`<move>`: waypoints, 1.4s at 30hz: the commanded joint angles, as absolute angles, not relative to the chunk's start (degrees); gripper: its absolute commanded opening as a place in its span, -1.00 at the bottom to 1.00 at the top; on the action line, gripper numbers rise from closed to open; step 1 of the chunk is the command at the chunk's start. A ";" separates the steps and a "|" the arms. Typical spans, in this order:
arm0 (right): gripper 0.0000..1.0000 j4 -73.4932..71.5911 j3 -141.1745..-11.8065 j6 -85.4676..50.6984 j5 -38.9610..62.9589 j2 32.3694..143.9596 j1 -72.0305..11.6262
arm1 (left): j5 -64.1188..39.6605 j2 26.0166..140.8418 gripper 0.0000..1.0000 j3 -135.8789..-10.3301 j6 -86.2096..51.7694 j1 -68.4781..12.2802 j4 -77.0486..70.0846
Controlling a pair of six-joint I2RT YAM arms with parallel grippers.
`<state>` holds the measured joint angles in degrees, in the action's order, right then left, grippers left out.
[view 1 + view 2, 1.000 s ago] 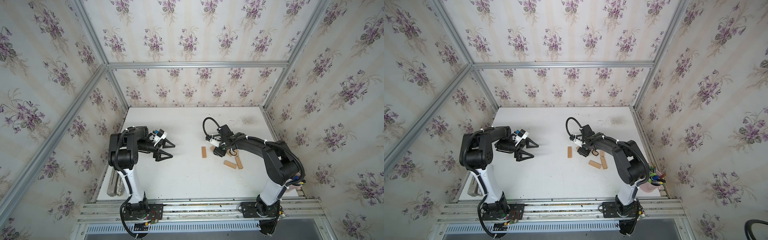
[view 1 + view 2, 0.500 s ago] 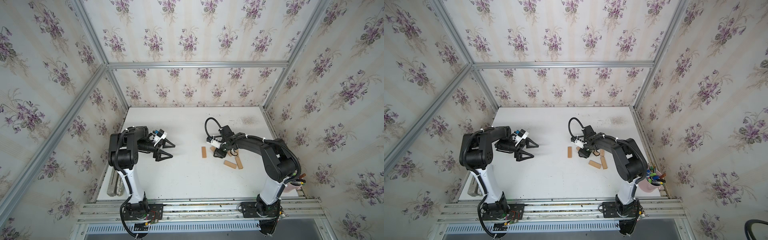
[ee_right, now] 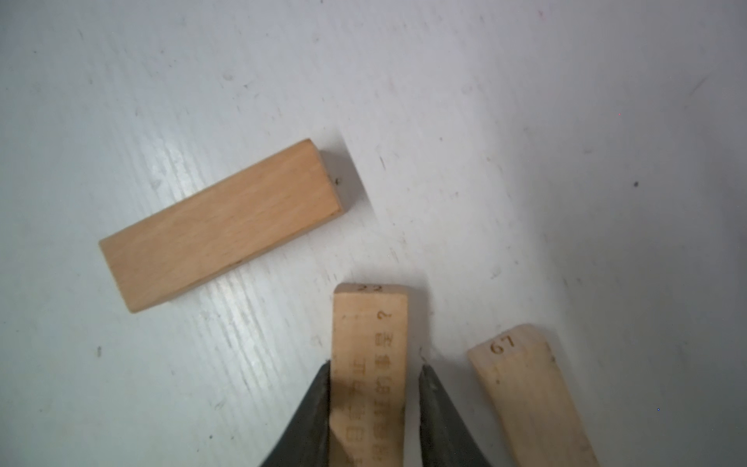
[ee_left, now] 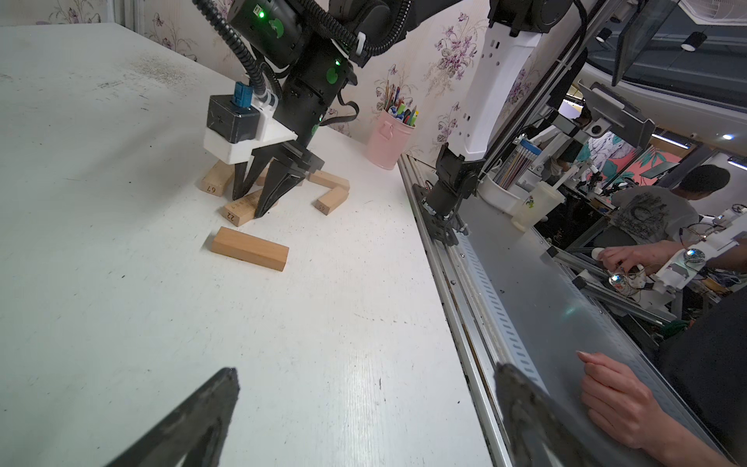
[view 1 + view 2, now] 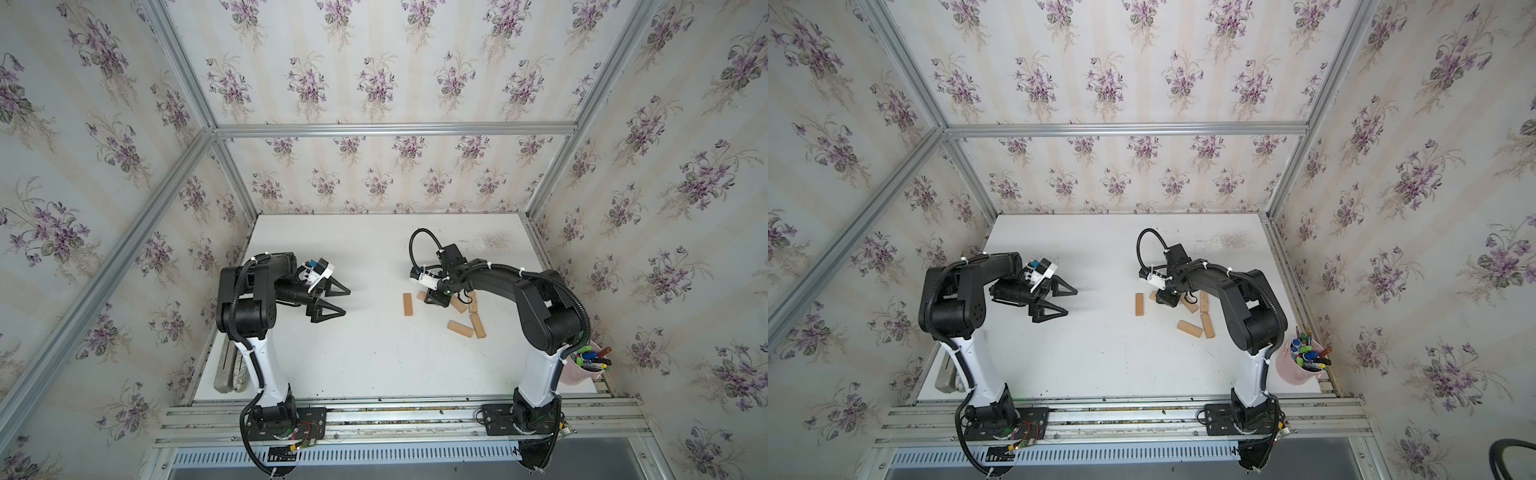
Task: Assemble the number 8 with building blocks
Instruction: Assemble the building block at the center of the board.
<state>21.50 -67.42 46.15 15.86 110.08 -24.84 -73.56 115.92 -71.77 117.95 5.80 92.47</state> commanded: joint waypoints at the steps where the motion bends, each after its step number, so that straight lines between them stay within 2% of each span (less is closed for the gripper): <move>1: -0.36 25.17 -68.17 54.78 10.83 111.51 -24.86 | -73.79 115.84 0.99 -71.89 139.89 5.89 102.22; 11: -0.34 24.83 -67.85 69.24 12.74 110.35 -24.86 | -73.83 115.84 0.99 -71.89 139.88 5.87 102.26; 24: -0.45 28.65 -69.70 72.23 20.07 111.49 -24.79 | -73.85 115.84 0.99 -71.91 139.91 5.89 102.22; 42: -0.43 26.54 -73.39 68.82 22.76 114.56 -24.88 | -73.83 115.84 0.99 -71.89 139.87 5.89 102.22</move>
<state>25.26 -73.32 68.75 21.80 113.97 -24.73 -73.56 115.92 -71.77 117.95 5.80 92.47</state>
